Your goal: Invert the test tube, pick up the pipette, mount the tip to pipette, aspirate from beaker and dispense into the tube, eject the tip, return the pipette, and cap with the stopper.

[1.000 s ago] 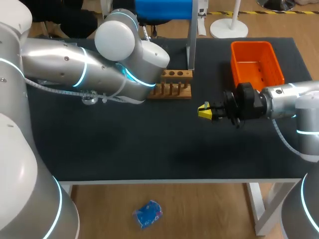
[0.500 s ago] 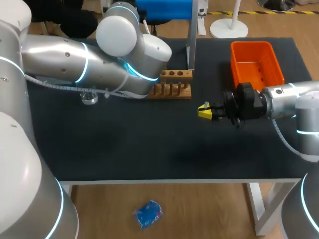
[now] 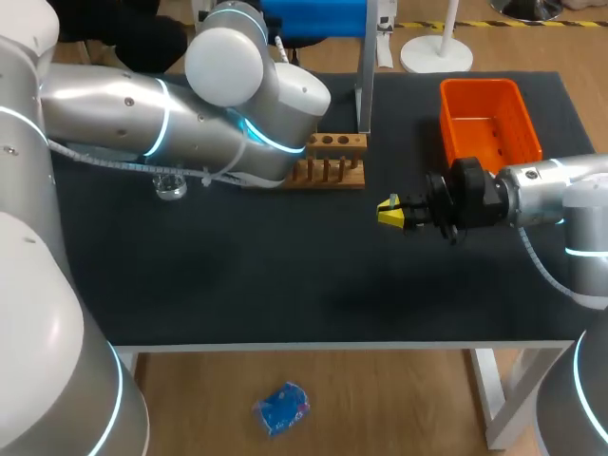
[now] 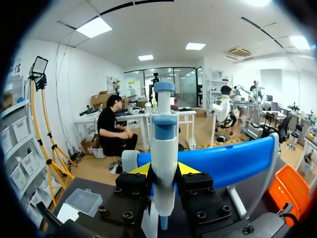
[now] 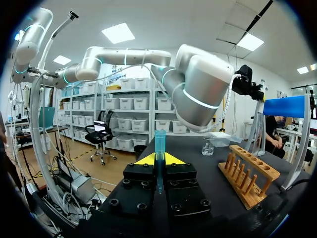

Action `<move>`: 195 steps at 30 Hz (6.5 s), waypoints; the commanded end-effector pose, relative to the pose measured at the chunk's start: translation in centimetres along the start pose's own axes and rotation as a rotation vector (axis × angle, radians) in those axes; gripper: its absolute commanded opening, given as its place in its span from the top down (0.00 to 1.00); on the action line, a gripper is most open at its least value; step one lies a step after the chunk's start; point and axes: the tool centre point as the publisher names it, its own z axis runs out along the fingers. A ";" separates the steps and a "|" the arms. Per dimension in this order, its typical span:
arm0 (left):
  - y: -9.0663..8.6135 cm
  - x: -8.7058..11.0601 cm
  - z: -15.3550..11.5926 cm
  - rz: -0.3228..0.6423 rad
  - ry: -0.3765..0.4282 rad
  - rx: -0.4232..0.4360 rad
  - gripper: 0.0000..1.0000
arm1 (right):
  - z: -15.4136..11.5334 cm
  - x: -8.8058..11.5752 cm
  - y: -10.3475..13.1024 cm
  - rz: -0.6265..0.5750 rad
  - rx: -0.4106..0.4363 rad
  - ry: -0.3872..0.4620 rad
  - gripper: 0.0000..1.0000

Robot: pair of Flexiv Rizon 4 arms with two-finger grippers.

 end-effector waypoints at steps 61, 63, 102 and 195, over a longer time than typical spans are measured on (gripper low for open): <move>1.2 10.7 -28.3 0.275 1.433 0.211 1.00 | 0.0 0.0 0.0 -0.001 0.000 0.001 1.00; 1.1 11.1 -28.4 0.291 1.458 0.234 1.00 | 0.0 0.0 0.0 -0.001 0.000 0.001 1.00; 1.1 13.6 -33.5 0.236 1.358 0.242 1.00 | 0.0 0.0 0.0 -0.001 0.000 0.001 1.00; 0.5 15.1 -36.7 0.218 1.399 0.166 1.00 | 8.8 -5.5 1.1 -0.084 -0.035 -0.005 1.00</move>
